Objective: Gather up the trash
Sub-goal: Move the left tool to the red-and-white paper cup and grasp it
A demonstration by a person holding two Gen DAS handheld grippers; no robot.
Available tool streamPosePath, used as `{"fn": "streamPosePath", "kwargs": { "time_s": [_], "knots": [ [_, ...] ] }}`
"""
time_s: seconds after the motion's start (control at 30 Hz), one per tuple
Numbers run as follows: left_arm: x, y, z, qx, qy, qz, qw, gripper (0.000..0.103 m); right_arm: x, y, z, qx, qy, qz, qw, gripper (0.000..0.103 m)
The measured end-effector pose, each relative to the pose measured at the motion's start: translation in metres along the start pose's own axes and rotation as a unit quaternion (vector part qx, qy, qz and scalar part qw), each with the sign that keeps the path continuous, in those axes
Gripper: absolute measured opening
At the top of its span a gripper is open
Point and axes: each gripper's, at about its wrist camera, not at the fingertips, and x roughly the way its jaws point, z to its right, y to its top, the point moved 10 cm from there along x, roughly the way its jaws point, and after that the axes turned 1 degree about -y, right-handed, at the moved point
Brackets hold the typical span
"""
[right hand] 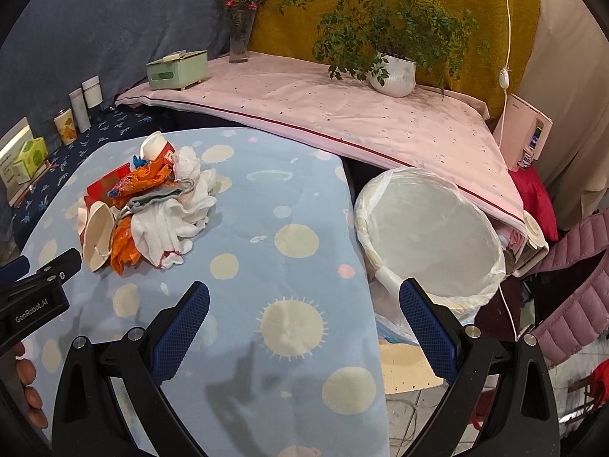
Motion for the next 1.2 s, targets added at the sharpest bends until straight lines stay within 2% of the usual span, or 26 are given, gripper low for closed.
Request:
{"fn": "streamPosePath", "kwargs": {
  "time_s": [0.13,0.43,0.53,0.6,0.67,0.77,0.8,0.87,0.93,1.03,1.2],
  "knots": [
    [0.021,0.007,-0.01,0.023,0.011,-0.007,0.9997,0.093,0.014,0.011,-0.02,-0.005,0.011,-0.001,1.0,0.095],
    [0.05,0.026,-0.019,0.011,-0.013,-0.014,0.9998,0.091,0.038,0.028,-0.061,-0.017,0.036,-0.008,0.999,0.095],
    [0.056,0.031,-0.016,0.017,-0.02,-0.016,0.9995,0.085,0.041,0.036,-0.073,-0.018,0.043,-0.006,0.999,0.095],
    [0.06,0.03,-0.014,0.021,-0.031,-0.024,0.999,0.072,0.043,0.042,-0.082,-0.019,0.049,-0.005,0.999,0.095],
    [0.065,0.03,-0.013,0.021,-0.039,-0.033,0.9985,0.065,0.045,0.047,-0.091,-0.021,0.058,-0.004,0.998,0.093],
    [0.068,0.029,-0.014,0.018,-0.051,-0.041,0.9977,0.055,0.051,0.051,-0.108,-0.029,0.075,-0.007,0.997,0.086],
    [0.069,0.029,-0.015,0.015,-0.057,-0.043,0.9973,0.043,0.054,0.052,-0.115,-0.033,0.083,-0.011,0.996,0.081],
    [0.072,0.027,-0.016,0.012,-0.07,-0.053,0.9961,0.028,0.062,0.049,-0.129,-0.039,0.101,-0.023,0.994,0.071],
    [0.071,0.028,-0.019,0.007,-0.074,-0.052,0.9959,0.025,0.067,0.047,-0.141,-0.04,0.114,-0.035,0.992,0.058],
    [0.067,0.03,-0.023,0.011,-0.073,-0.042,0.9964,0.016,0.072,0.043,-0.156,-0.045,0.13,-0.044,0.99,0.05],
    [0.064,0.035,-0.032,0.0,-0.079,-0.039,0.9961,0.009,0.076,0.04,-0.174,-0.05,0.147,-0.054,0.986,0.037]
  ]
}}
